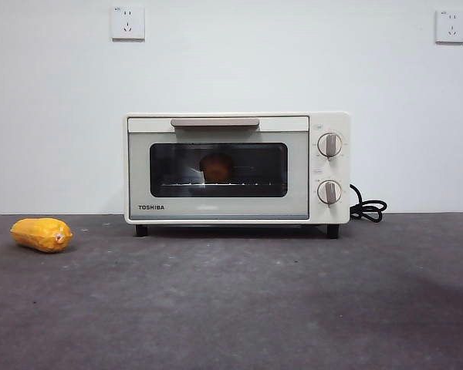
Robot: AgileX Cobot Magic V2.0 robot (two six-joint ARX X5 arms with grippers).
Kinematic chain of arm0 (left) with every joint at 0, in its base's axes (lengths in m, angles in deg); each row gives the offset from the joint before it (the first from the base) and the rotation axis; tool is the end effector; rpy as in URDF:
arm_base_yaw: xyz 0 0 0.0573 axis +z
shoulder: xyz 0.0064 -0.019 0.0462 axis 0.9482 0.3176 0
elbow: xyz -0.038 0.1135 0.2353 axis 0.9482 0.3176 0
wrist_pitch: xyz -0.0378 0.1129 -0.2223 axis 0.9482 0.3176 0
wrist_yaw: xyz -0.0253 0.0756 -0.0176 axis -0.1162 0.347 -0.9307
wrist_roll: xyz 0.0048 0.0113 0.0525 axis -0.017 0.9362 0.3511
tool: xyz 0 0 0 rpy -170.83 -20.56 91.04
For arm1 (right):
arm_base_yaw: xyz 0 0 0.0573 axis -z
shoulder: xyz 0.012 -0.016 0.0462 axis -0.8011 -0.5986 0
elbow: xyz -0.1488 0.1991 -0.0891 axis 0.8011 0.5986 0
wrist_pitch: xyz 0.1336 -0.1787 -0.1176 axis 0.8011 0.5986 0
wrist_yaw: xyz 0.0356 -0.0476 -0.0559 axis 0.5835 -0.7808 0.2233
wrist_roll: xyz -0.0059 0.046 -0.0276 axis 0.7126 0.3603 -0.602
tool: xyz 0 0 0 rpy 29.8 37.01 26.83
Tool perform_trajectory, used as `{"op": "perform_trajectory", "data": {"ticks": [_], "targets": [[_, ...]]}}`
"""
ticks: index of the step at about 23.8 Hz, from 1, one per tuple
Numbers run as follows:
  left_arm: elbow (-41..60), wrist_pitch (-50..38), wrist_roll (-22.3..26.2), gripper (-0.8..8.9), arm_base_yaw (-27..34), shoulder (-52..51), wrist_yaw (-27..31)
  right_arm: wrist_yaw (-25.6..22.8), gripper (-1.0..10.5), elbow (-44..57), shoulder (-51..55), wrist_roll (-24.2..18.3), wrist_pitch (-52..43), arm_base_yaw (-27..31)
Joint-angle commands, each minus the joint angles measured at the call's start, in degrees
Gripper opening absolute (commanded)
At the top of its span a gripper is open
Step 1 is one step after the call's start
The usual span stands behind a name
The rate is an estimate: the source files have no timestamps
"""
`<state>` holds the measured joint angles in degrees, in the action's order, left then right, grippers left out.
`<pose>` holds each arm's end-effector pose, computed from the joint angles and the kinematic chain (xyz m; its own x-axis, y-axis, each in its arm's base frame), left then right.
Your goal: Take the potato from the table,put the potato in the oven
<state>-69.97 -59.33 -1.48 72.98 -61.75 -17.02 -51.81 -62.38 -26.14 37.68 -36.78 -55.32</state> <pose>0.0964 0.0023 0.1511 0.9834 0.0137 -0.1808 -0.0100 0.9997 0.0215 0.1035 0.0039 0.1631 0.9968 0.0373 -0.0711 -0.0450 0.9930 -0.1092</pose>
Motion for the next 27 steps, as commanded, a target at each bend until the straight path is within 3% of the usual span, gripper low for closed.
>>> {"op": "perform_trajectory", "data": {"ticks": [1, 14, 27], "targets": [[0.6, -0.6, -0.4, -0.04, 0.2, 0.0, -0.2, 2.1, 0.0, 0.3, 1.3, -0.1, 0.7, 1.2], [0.6, -0.6, -0.4, -0.04, 0.2, 0.0, -0.2, -0.9, 0.0, 0.3, 6.0, 0.6, 8.5, 2.2], [0.6, -0.6, -0.4, -0.04, 0.2, 0.5, -0.2, -1.6, 0.0, 0.3, 6.0, 10.5, 12.1, 2.2]]}}
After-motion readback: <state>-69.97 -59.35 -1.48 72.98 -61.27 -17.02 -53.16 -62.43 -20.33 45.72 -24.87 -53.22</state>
